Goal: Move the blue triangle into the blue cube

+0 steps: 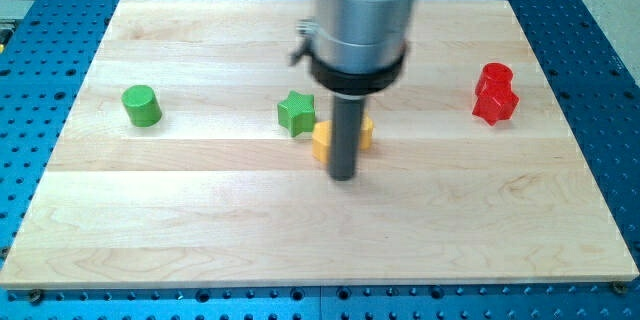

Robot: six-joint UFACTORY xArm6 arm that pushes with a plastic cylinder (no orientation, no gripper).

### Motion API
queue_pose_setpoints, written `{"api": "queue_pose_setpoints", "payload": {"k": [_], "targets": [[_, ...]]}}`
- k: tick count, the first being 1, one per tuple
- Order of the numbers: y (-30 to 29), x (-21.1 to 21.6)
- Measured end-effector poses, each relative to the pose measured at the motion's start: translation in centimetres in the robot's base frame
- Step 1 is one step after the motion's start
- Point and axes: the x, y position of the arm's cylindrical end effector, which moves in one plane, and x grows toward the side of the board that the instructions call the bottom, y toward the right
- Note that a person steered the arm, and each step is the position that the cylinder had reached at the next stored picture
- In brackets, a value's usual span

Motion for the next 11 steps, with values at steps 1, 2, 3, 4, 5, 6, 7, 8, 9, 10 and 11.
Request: {"api": "queue_pose_setpoints", "payload": {"k": [1, 2, 3, 4, 5, 6, 7, 8, 9, 10, 11], "targets": [[2.3, 0.0], [8.2, -0.7], [5.4, -2.1], [4.6, -4.3], [6.6, -5.6], [7.7, -5.6], [8.4, -8.9], [6.8, -16.3], [9.2, -25.1], [4.5, -27.2], [2.2, -20.9]]}}
